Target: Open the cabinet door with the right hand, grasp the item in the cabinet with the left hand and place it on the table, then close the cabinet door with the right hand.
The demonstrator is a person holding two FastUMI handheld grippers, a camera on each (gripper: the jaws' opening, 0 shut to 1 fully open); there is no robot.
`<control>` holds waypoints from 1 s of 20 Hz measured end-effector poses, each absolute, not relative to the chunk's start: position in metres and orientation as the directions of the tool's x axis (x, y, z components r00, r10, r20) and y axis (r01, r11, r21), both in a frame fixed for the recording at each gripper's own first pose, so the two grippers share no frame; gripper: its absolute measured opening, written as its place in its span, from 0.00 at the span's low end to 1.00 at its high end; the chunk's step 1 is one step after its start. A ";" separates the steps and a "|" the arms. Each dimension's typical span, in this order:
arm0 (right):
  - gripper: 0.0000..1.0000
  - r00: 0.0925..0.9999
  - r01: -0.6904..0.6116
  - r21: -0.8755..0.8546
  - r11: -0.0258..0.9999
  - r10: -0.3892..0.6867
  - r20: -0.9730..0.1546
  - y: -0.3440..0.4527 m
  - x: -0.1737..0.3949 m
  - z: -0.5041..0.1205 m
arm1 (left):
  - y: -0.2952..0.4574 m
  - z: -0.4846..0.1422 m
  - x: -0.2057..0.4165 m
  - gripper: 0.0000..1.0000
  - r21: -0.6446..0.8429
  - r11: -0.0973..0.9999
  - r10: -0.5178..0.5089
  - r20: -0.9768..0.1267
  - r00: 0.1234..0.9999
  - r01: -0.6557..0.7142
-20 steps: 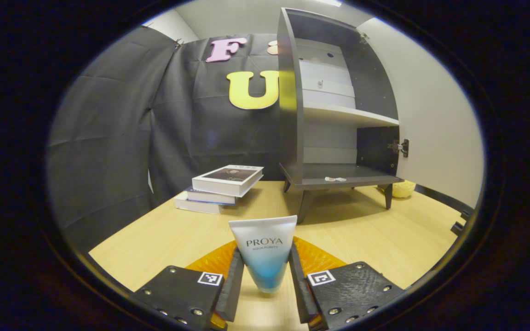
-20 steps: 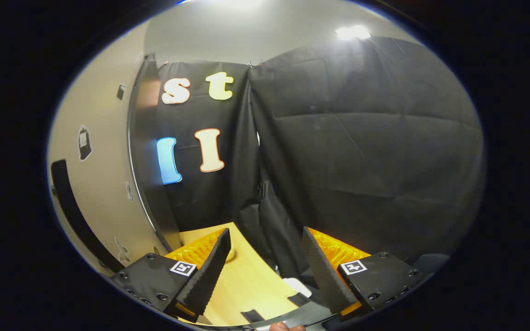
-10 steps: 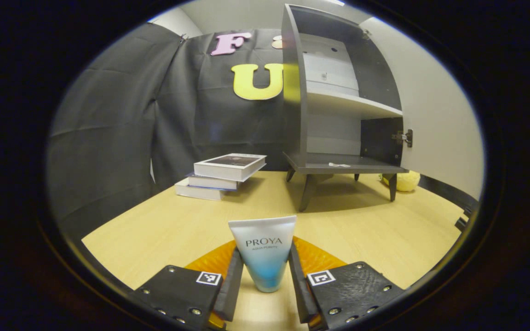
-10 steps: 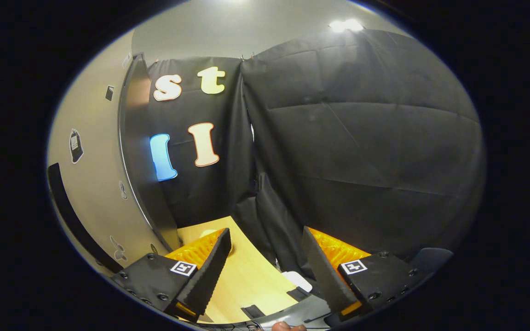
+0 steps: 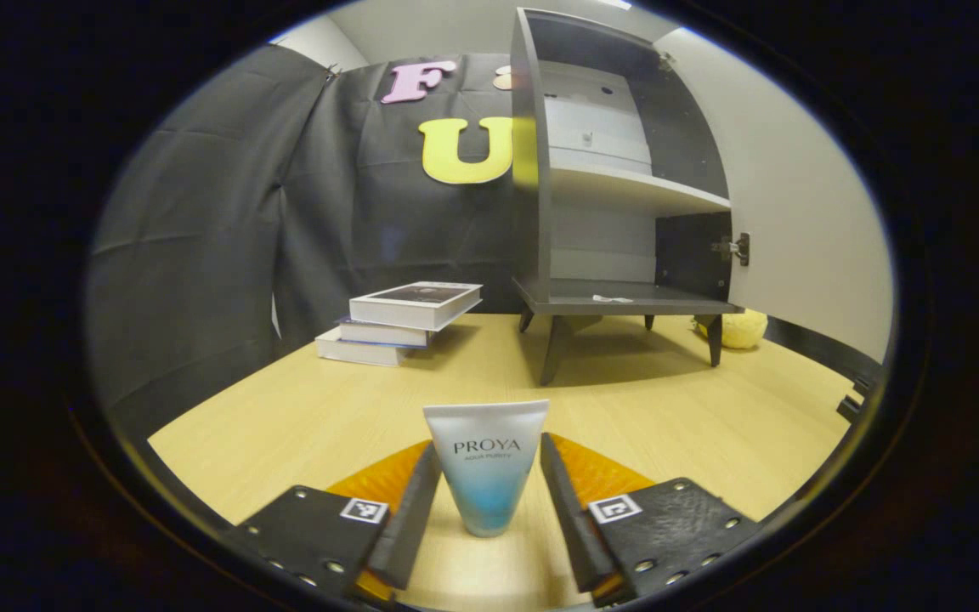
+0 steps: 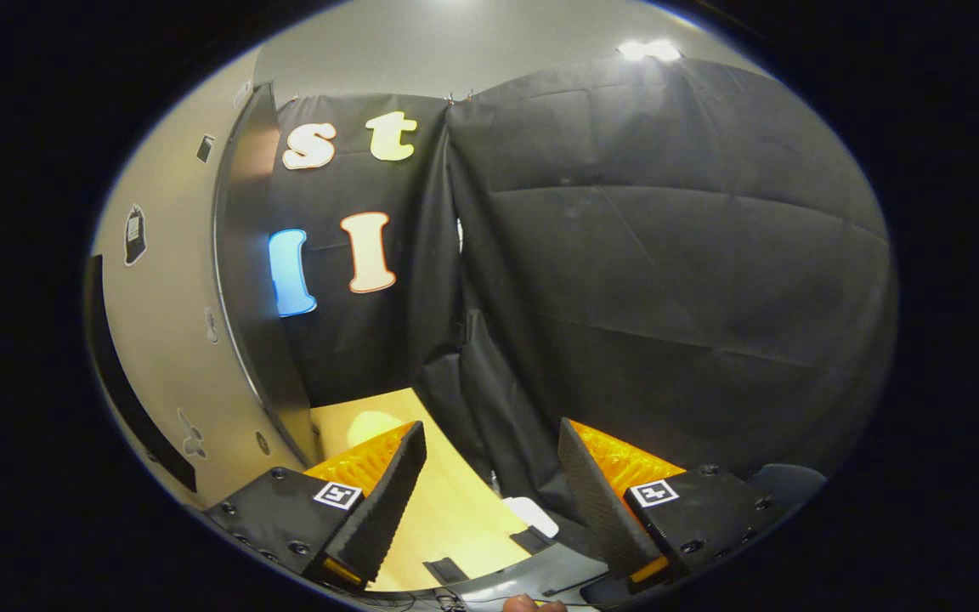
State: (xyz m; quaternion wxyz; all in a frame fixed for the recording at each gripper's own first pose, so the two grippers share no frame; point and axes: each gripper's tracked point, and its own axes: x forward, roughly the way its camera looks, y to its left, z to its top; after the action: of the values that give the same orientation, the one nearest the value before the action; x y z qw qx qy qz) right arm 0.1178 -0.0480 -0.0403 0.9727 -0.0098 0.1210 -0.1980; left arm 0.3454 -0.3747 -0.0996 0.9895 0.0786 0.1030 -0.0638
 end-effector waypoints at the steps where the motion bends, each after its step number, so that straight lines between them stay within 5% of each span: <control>1: 0.99 0.887 0.392 -0.086 0.916 -0.402 -0.227 -0.053 0.116 -0.040 | -0.375 -0.094 0.343 0.77 0.140 0.980 -0.109 -0.208 0.972 0.140; 3: 0.94 0.880 0.399 -0.108 0.911 -0.413 -0.235 -0.056 0.113 -0.047 | -0.379 -0.090 0.341 0.91 0.135 0.978 -0.125 -0.220 0.967 0.157; 12: 0.94 0.840 0.399 -0.139 0.906 -0.422 -0.341 -0.056 0.089 -0.112 | -0.398 0.037 0.306 0.91 0.198 0.954 -0.207 -0.112 0.972 0.226; 20: 0.99 0.898 0.332 -0.100 0.938 -0.346 -0.273 -0.042 0.124 -0.095 | -0.400 0.162 0.272 0.91 0.190 0.980 -0.060 0.015 0.998 0.056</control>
State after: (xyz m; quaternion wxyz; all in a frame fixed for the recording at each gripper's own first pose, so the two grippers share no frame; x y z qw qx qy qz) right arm 0.1238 -0.0418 -0.0952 0.9737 -0.0254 0.1446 -0.1740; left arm 0.2718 -0.3997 0.1617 0.9950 0.0953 -0.0102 -0.0293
